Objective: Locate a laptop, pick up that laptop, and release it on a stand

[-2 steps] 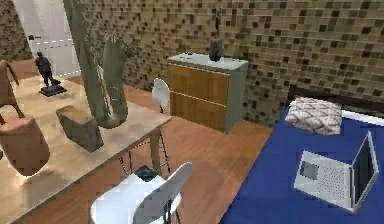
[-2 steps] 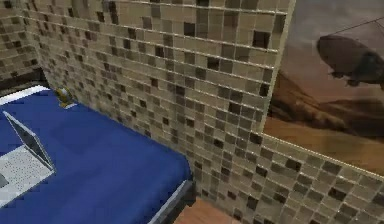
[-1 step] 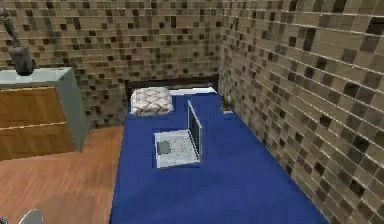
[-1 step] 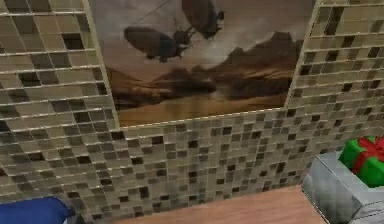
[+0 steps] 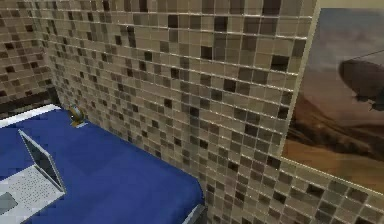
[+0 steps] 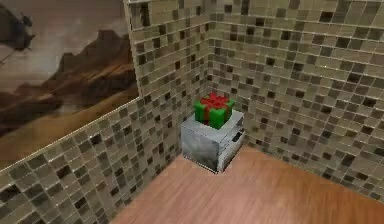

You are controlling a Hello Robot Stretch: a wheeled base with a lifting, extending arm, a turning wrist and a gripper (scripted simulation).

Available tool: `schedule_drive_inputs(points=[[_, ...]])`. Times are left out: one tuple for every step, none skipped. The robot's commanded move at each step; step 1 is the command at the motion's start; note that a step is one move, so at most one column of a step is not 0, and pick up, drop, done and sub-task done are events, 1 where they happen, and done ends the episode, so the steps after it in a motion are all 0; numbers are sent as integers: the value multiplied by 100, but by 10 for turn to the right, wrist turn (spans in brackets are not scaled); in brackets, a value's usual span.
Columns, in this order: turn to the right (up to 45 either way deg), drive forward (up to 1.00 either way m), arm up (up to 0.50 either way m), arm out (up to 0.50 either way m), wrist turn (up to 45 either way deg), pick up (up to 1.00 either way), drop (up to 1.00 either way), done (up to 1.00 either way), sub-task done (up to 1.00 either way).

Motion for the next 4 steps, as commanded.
schedule_drive_inputs(points=[[0,35,0,0,0,0,0,0,0],[-450,0,0,0,0,0,0,0,0],[-450,0,0,0,0,0,0,0,0],[-450,0,0,0,0,0,0,0,0]])
